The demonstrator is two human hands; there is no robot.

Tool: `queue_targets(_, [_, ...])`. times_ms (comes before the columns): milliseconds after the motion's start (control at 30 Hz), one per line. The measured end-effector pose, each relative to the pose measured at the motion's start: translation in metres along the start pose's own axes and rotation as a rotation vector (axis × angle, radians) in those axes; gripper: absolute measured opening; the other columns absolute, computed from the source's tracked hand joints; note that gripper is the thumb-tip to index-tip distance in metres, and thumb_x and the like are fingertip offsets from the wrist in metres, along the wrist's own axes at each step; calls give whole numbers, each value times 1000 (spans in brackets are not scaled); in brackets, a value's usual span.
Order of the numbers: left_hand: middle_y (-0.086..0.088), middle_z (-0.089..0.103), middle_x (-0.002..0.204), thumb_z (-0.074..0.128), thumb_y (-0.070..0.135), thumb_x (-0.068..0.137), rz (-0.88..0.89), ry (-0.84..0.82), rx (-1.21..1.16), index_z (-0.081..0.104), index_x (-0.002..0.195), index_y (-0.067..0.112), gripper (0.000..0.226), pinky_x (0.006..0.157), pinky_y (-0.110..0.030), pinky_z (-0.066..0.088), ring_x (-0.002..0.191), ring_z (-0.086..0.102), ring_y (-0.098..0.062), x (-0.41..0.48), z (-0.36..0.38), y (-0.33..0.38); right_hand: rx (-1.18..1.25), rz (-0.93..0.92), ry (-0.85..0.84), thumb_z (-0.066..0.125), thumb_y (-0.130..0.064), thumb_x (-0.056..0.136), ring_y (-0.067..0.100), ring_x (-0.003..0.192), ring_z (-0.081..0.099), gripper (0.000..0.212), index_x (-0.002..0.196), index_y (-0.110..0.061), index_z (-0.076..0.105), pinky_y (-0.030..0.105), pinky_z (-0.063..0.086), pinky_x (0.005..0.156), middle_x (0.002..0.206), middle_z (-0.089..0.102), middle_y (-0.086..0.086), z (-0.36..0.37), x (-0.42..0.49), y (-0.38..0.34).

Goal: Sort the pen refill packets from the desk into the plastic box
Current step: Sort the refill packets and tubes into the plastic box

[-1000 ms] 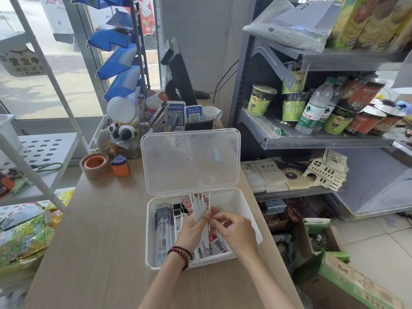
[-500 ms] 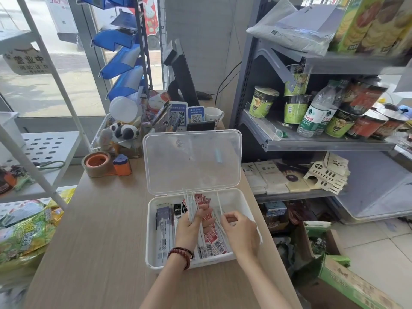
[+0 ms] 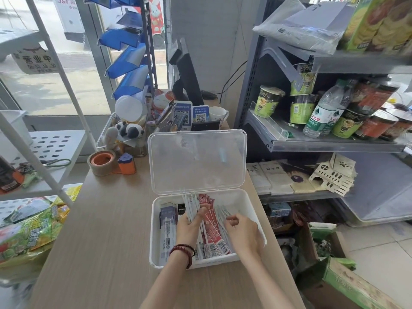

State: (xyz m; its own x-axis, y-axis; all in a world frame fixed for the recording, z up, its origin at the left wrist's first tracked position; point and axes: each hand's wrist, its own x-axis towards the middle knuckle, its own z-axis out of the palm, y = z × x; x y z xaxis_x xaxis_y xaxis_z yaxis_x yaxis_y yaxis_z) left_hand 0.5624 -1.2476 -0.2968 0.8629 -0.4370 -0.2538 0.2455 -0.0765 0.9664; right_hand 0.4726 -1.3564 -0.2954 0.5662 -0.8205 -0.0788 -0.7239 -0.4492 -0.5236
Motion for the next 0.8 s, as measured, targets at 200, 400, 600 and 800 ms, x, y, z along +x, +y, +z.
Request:
queue_targets(200, [-6,72,92,63,35,84,24,-42,-36,70,106,19,28,81,-23,48,86,67,-14,-4,-1,4,7,-13,-144,60,-47,89,4,75,65,17,92,-36,71,26,54,66,85,71,-18,9,6,5])
queue_targets(400, [6,69,78,64,34,84,24,-27,-36,67,90,25,11,58,-12,49,68,63,-9,-3,-1,3,20,-8,-126,58,-47,91,7,85,67,22,101,-34,72,28,55,73,97,73,-15,9,7,5])
queue_targets(600, [-7,74,91,64,20,86,-3,-69,-141,67,102,8,21,68,-26,58,81,72,-17,-2,1,3,183,-167,-96,53,-73,80,-4,68,62,36,84,-41,69,19,49,58,79,68,-24,-11,-8,-6])
queue_targets(800, [-15,72,95,62,14,87,-1,-90,-162,67,102,5,18,66,-26,58,83,71,-19,-3,2,2,185,-207,-142,57,-67,82,-7,73,63,29,88,-41,69,23,54,65,79,69,-25,-11,-8,-5])
